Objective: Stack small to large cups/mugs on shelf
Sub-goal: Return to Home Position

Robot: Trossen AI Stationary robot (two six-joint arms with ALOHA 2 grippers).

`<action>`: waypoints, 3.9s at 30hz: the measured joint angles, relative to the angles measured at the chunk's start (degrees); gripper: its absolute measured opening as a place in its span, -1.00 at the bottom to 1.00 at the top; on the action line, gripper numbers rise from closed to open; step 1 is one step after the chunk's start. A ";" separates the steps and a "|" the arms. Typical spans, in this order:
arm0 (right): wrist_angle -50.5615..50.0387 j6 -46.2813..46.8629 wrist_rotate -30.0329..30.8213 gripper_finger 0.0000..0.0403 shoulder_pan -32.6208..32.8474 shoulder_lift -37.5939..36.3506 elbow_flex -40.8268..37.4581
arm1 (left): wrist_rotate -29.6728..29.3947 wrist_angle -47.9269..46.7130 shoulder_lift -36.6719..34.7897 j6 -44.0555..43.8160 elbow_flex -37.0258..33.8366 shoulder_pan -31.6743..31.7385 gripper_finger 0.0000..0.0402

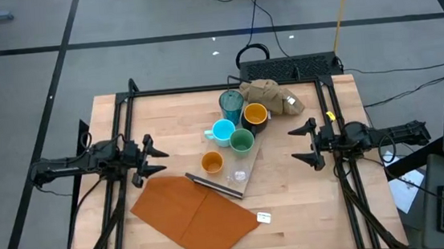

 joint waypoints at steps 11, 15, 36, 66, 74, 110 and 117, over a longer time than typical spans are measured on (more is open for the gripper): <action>0.00 0.00 -0.02 0.99 -2.14 0.80 0.00 | -0.02 0.02 0.02 0.00 0.00 0.00 0.03; 0.00 0.00 -0.02 0.99 -2.56 1.01 0.00 | -0.02 0.00 0.00 0.00 0.00 0.00 0.03; 0.02 0.00 0.02 0.99 -2.58 0.11 -0.02 | 0.00 0.68 0.02 -0.02 -0.02 -0.02 0.03; 0.04 0.00 0.02 0.99 -2.58 0.11 -0.02 | 0.00 0.70 0.02 -0.02 -0.02 0.00 0.03; 0.04 0.00 0.02 0.99 -2.58 0.11 -0.02 | 0.00 0.72 0.02 0.00 -0.02 -0.01 0.03; 0.04 0.00 0.03 0.99 -2.57 0.14 -0.01 | 0.01 0.72 0.02 -0.01 -0.02 -0.01 0.03; 0.05 0.00 0.02 0.99 -2.56 0.14 -0.02 | 0.00 0.72 0.02 -0.01 -0.02 -0.02 0.03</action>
